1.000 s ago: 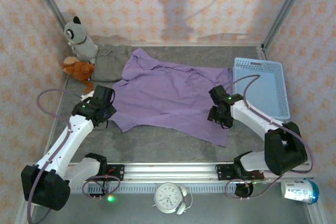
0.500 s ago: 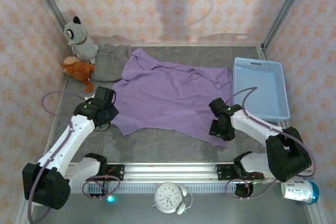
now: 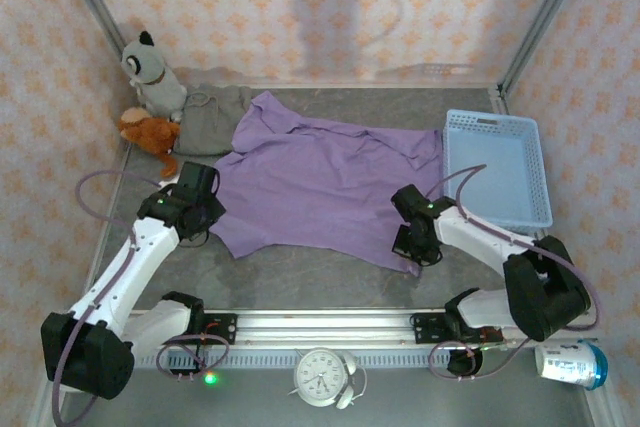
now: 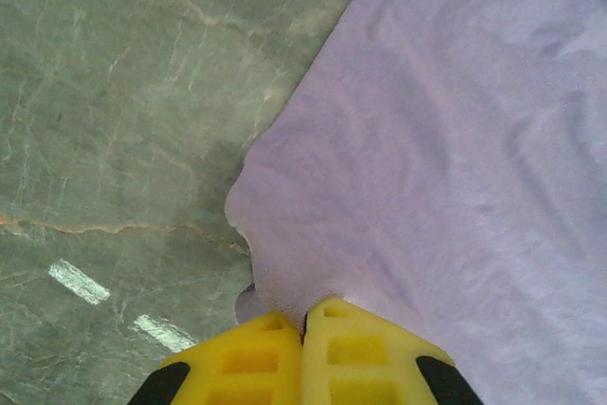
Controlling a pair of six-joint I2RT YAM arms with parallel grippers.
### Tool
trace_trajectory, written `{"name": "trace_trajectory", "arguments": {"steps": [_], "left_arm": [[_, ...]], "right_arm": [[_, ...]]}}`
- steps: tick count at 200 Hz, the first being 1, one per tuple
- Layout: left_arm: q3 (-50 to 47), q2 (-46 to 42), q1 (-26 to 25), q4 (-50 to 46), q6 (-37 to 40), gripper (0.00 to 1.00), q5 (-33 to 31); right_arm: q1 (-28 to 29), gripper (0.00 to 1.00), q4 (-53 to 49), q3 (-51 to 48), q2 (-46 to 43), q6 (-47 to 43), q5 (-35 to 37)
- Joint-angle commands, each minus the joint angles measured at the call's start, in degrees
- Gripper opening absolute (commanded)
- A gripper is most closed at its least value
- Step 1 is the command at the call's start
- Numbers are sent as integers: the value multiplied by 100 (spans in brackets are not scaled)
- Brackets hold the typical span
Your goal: Fold and stack the mixed laundry pile
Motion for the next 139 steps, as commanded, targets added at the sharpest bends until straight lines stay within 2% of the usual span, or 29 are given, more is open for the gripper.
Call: {"name": "trace_trajectory", "arguments": {"steps": [1, 29, 62, 102, 120, 127, 130, 133, 134, 136, 139], "left_arm": [[547, -207, 22, -135, 35, 0, -398], [1162, 183, 28, 43, 124, 0, -509], [1777, 1035, 25, 505, 278, 0, -543], [3075, 2926, 26, 778, 710, 0, -455], [4173, 4014, 42, 459, 986, 0, -279], [4689, 4385, 35, 172, 1105, 15, -218], [4921, 4600, 43, 44, 1156, 31, -193], [5161, 4770, 44, -90, 1195, 46, -169], [5245, 4822, 44, -129, 1204, 49, -169], [5402, 4927, 44, -288, 1225, 57, -169], [5636, 5068, 47, -480, 1230, 63, -178]], "right_arm": [[28, 0, -383, 636, -173, 226, 160], [-188, 0, -542, 1195, 68, 124, 186], [-780, 0, -406, 1620, 367, -63, 133], [-1566, 0, -123, 2515, 1260, -263, 302], [-1813, 8, -10, 3194, 1941, -444, 502], [-1897, 25, -29, 3523, 2212, -561, 535], [-1932, 37, -54, 3723, 2363, -619, 525], [-1943, 41, -105, 3851, 2445, -655, 536], [-1956, 45, -144, 3954, 2512, -674, 541], [-1960, 47, -176, 4028, 2554, -688, 548], [-1963, 51, -259, 4192, 2641, -737, 580]]}}
